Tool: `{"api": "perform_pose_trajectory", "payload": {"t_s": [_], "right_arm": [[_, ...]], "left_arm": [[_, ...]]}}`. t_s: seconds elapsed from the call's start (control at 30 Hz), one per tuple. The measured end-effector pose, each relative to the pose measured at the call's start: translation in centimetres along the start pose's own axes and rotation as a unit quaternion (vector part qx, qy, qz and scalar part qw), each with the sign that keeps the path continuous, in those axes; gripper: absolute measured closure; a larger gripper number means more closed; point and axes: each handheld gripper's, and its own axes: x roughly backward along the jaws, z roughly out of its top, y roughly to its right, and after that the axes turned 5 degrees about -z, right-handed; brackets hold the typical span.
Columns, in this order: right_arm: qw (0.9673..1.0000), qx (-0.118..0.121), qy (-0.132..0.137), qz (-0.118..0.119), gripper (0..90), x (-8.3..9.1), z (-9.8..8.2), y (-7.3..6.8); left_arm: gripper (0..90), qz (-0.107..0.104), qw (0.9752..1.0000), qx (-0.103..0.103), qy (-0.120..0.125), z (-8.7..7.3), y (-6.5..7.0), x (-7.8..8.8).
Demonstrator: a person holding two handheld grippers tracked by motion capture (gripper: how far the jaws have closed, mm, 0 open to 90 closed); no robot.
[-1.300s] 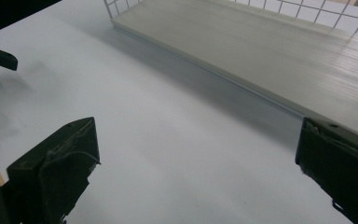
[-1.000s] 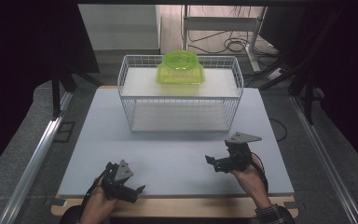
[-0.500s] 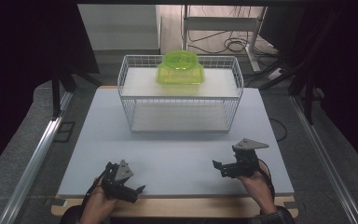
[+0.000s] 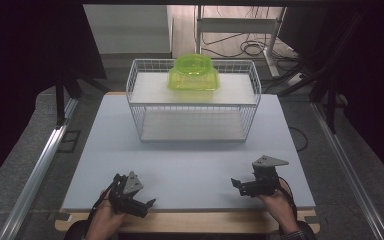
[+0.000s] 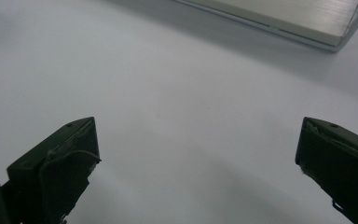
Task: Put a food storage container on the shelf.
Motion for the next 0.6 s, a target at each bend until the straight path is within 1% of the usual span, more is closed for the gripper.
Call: {"api": "perform_pose_trajectory", "payload": {"t_s": [0.07,0.27,0.3,0.43,0.47,0.6], "right_arm": [[1.0000,-0.002,-0.004,0.000,0.0,-0.1,-0.3,0.0],[0.9998,0.002,-0.018,-0.003,0.0,-0.5,-1.0,0.0],[0.9997,0.005,-0.026,-0.002,0.0,-0.7,-1.2,-0.1],[0.9995,0.009,-0.032,-0.002,0.0,-1.1,-1.4,-0.3],[0.9991,0.015,-0.040,-0.002,0.0,-1.3,-1.6,-0.3],[0.9988,0.017,-0.047,-0.001,0.0,-1.6,-1.7,-0.5]], "left_arm": [[0.1,0.000,1.0000,0.000,0.000,0.0,0.0,0.0],[0.0,-0.001,1.0000,0.000,-0.003,0.0,0.0,-0.1],[0.0,-0.002,1.0000,0.000,-0.003,0.0,0.0,-0.1],[0.0,-0.002,1.0000,-0.001,-0.004,0.0,0.0,-0.1],[0.0,-0.002,1.0000,-0.001,-0.004,0.0,0.0,-0.1],[0.0,-0.002,1.0000,-0.002,-0.005,0.0,0.1,-0.1]]}}
